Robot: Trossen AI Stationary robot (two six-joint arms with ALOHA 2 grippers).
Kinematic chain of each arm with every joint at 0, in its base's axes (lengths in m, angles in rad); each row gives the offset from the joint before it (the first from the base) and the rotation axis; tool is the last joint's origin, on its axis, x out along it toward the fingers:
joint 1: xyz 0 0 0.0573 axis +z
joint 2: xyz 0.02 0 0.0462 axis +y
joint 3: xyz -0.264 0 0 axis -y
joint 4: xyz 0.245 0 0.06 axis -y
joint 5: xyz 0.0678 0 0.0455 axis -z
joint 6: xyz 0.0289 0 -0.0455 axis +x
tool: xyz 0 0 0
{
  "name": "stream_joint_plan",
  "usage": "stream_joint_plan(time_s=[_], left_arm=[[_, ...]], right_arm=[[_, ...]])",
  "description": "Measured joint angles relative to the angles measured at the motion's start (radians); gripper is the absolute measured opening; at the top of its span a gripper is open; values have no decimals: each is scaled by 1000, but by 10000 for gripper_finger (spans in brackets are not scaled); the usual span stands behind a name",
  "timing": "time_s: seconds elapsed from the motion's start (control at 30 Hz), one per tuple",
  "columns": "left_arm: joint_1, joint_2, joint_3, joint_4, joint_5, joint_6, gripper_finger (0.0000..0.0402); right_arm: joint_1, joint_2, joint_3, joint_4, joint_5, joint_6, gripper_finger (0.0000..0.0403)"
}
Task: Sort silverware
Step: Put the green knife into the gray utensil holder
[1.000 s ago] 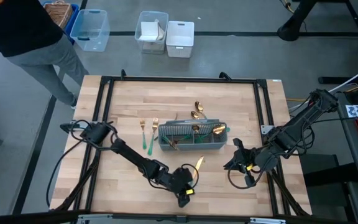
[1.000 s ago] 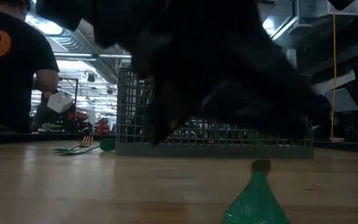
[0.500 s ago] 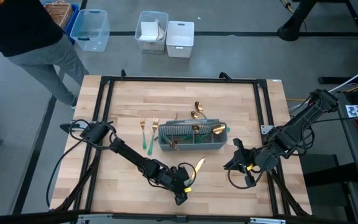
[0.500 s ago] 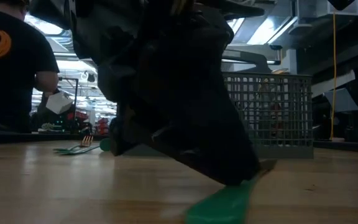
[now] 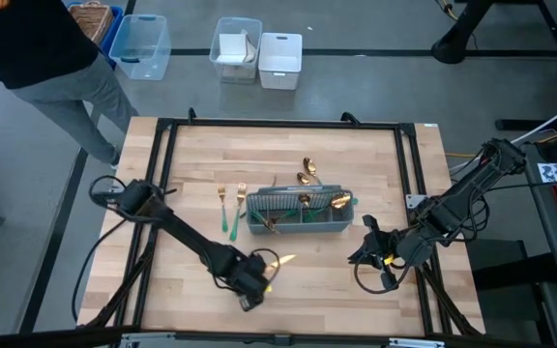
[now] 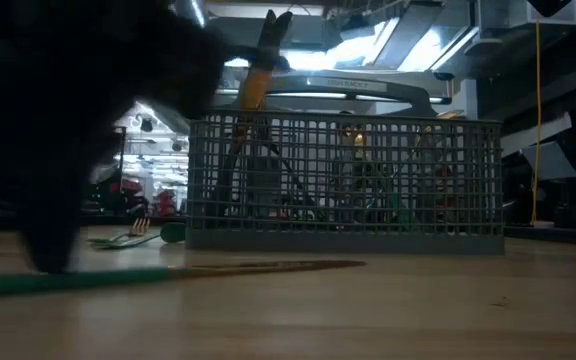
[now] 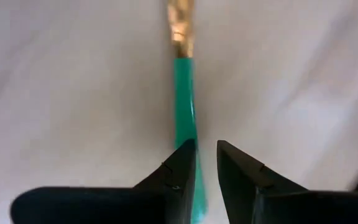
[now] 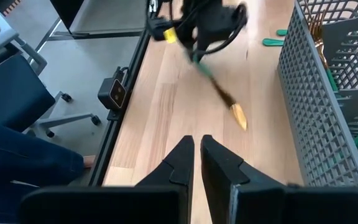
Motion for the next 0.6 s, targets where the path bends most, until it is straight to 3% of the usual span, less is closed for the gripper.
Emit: stream_joint_plan(time_s=[0.2,0.47,0.6], left_arm=[[-26,-45,0,-307,-6,-81,58],[-33,-50,1,-221,-26,-43,58],[-32,-50,2,-186,-84,57,58]], right_arm=[[0,0,0,0,-7,0,33],[0,0,0,0,-7,0,33],[0,0,0,0,-7,0,33]])
